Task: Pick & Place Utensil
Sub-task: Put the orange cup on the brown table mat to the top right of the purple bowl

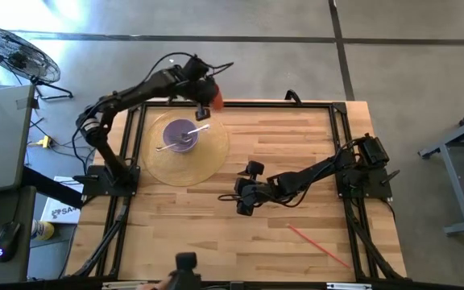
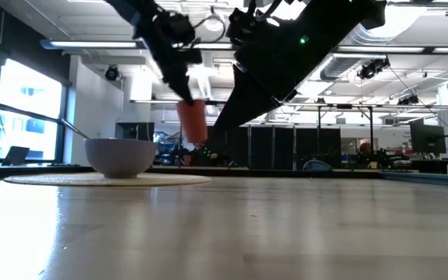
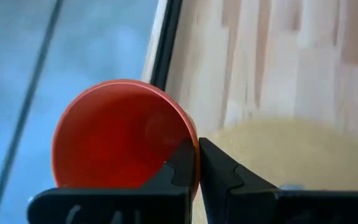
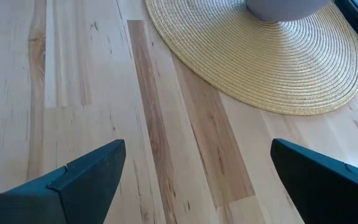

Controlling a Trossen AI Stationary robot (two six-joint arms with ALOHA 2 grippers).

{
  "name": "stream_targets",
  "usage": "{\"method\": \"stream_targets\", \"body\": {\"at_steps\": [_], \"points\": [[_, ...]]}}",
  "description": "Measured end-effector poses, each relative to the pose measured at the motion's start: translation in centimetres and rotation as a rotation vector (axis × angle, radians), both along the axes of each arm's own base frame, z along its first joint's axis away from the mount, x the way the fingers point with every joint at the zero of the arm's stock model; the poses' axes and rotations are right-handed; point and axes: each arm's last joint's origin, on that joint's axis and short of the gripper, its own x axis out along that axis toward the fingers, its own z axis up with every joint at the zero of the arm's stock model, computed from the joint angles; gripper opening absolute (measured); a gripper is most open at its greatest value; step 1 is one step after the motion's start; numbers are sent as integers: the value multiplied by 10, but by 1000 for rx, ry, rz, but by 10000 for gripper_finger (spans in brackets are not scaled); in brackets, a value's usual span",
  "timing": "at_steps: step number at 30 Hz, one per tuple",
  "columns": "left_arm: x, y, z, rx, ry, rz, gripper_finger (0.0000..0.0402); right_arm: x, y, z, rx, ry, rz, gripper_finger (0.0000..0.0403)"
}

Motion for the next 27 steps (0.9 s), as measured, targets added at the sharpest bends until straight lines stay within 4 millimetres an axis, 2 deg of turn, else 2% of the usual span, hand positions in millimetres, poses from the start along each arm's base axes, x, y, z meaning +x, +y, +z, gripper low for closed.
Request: {"method": "stream_targets", "body": {"at_steps": [3, 9, 27], "points": [[-9, 7, -13, -46, 45, 27, 7, 0, 0, 0, 0, 0, 0, 397], [-12, 9, -35, -40, 83, 27, 7, 0, -1, 0, 5, -3, -6, 397], [-18, 3, -69, -52, 148, -23, 7, 0, -1, 0, 6, -4, -7, 397]]}}
